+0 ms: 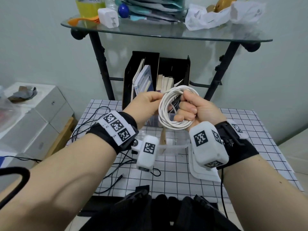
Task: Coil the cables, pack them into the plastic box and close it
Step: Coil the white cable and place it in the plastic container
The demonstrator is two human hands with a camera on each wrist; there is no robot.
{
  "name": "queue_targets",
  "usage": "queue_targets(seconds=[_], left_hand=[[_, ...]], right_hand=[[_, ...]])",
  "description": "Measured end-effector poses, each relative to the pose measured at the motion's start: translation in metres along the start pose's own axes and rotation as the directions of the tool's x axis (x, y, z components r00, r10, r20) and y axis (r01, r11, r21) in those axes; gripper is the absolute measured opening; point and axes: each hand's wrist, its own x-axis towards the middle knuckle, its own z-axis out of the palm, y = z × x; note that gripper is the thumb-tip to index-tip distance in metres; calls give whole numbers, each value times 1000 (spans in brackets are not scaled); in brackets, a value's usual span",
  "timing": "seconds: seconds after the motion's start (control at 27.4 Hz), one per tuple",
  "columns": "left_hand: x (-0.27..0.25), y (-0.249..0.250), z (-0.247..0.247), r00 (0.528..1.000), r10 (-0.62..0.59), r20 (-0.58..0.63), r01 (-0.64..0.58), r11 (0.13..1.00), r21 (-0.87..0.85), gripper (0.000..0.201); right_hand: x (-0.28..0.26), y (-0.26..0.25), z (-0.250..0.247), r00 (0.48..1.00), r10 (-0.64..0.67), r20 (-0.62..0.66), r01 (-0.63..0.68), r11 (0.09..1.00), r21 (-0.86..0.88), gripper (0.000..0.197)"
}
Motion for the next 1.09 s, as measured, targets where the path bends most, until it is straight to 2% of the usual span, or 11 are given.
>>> queue_targets(seconds=[0.11, 0.15, 0.26, 0.36, 0.44, 0.69, 0.77, 0.84, 0.91, 0.99, 1.09], left_hand=[[-2, 7, 4, 985, -164, 53, 172, 922, -348, 28], [-2, 7, 4, 979, -187, 81, 203, 898, -391, 36], [-4, 6, 5, 977, -119, 175, 161, 956, -246, 35], [-4, 5, 4, 984, -78, 158, 104, 980, -167, 24], [-4, 5, 3, 987, -71, 144, 96, 980, -175, 20], [-1, 3, 2, 968, -41, 247, 119, 944, -308, 28], [0, 3, 2, 952, -52, 301, 172, 906, -387, 25], [2, 3, 2, 954, -88, 287, 212, 874, -437, 20], [1, 3, 3, 961, -94, 261, 199, 888, -414, 16], [-1, 4, 5, 949, -33, 314, 148, 924, -352, 13], [0, 7, 4, 937, 2, 350, 98, 958, -268, 21]], right_hand=[[1, 1, -1, 999, -44, -20, 45, 998, 37, 18], [1, 1, -2, 998, -55, -24, 56, 998, 29, 19], [1, 2, -4, 997, -70, -23, 70, 997, -22, 21], [0, 4, -2, 996, -72, -49, 69, 995, -66, 24], [0, 5, 1, 994, -82, -76, 74, 992, -106, 24], [-1, 5, 6, 987, -88, -134, 53, 967, -249, 18], [-3, 5, 6, 988, -88, -125, 49, 957, -284, 20], [-3, 4, 5, 991, -80, -108, 40, 942, -332, 22], [-2, 4, 4, 995, -57, -83, 24, 937, -350, 19], [1, 6, 2, 997, -53, -52, 32, 939, -343, 17], [7, 12, -2, 995, -95, -36, 77, 934, -348, 27]])
